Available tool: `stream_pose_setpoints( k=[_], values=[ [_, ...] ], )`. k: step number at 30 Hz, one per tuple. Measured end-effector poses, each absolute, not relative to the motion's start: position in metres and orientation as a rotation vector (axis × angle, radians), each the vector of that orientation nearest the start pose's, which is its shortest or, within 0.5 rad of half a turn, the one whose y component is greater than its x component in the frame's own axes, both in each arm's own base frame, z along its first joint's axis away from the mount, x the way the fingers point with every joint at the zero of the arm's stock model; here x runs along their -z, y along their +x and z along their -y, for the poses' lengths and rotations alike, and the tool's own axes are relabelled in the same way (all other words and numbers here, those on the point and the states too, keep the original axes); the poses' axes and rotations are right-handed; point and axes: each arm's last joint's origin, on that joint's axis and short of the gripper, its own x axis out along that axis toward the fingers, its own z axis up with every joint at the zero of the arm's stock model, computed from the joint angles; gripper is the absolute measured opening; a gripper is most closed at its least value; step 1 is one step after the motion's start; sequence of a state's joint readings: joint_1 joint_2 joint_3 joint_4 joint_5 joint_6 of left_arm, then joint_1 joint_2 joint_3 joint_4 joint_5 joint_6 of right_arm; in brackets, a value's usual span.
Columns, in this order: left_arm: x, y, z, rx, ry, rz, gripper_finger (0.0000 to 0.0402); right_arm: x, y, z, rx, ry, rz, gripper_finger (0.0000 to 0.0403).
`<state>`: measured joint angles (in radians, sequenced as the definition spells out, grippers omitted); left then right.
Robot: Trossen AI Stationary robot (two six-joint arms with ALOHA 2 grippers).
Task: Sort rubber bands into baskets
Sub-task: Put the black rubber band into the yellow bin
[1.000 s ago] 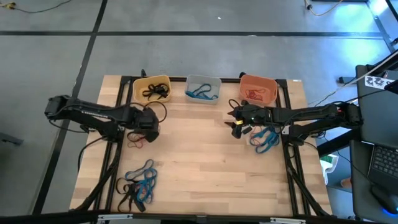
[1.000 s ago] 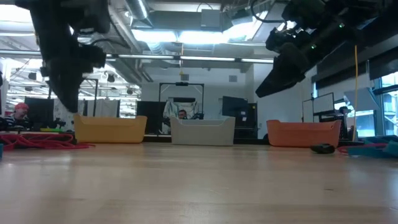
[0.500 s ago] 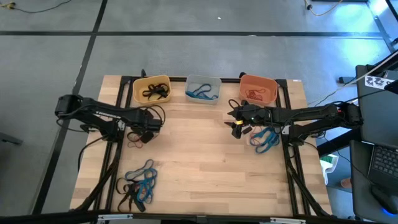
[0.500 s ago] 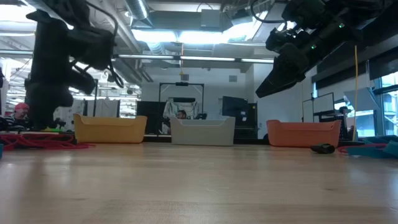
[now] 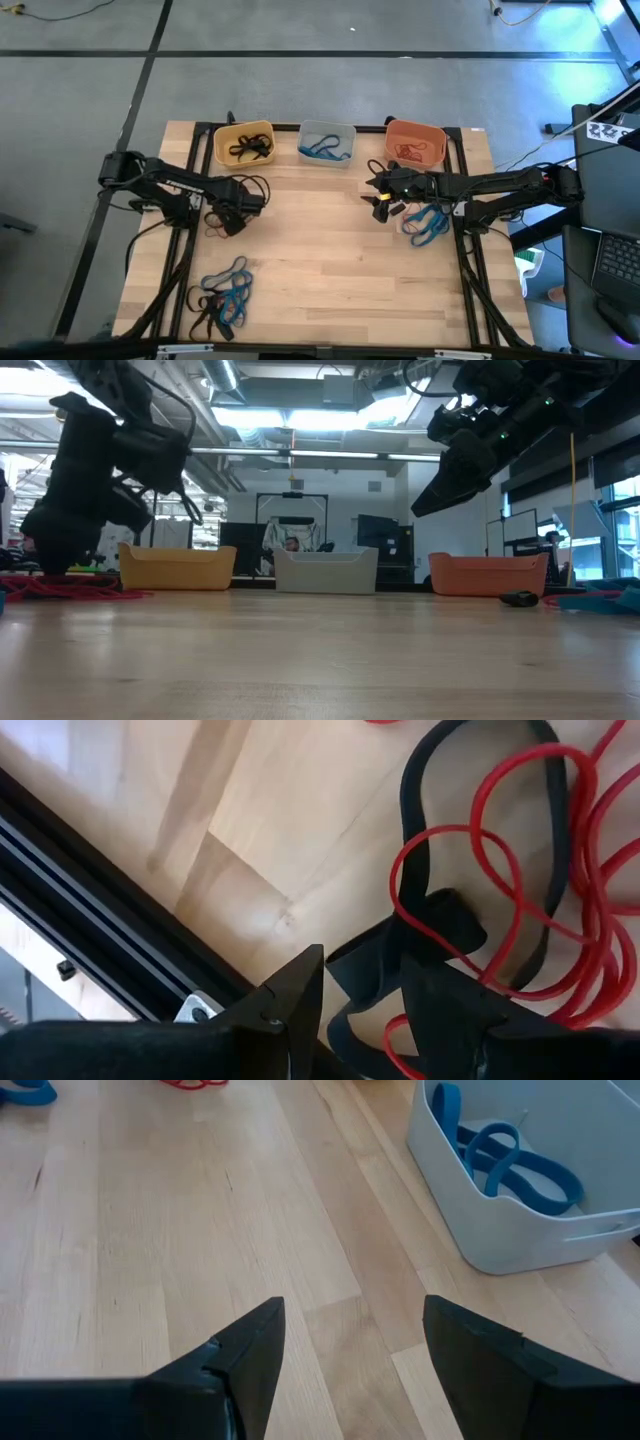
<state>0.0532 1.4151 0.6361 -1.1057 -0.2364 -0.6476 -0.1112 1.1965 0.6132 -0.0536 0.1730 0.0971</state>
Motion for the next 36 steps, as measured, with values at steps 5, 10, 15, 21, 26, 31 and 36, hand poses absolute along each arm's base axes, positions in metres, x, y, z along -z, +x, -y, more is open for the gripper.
stream_pose_setpoints(
  k=[5,10,15,21,26,31,36],
  values=[
    [-0.139,0.163,-0.016,-0.786,-0.275,-1.719,0.0128,-0.207,0.236,0.031,0.305,0.073,-0.625,0.0237],
    [-0.134,0.163,-0.015,-0.767,-0.297,-1.706,0.0092,-0.207,0.236,0.031,0.308,0.072,-0.625,0.0237],
    [-0.136,0.164,-0.016,-0.79,-0.277,-1.693,0.0023,-0.207,0.236,0.032,0.323,0.067,-0.624,0.0237],
    [-0.155,0.174,-0.017,-0.808,-0.259,-1.68,0.0015,-0.207,0.236,0.032,0.323,0.066,-0.624,0.0237],
    [-0.175,0.178,-0.018,-0.828,-0.228,-1.724,0.0011,-0.207,0.236,0.032,0.324,0.067,-0.624,0.0237],
    [-0.197,0.188,-0.019,-0.854,-0.157,-1.671,0.0004,-0.207,0.236,0.032,0.324,0.066,-0.625,0.0237],
    [-0.223,0.2,-0.022,-0.897,-0.067,-1.58,0.0013,-0.207,0.236,0.032,0.324,0.066,-0.624,0.0237]
  ],
)
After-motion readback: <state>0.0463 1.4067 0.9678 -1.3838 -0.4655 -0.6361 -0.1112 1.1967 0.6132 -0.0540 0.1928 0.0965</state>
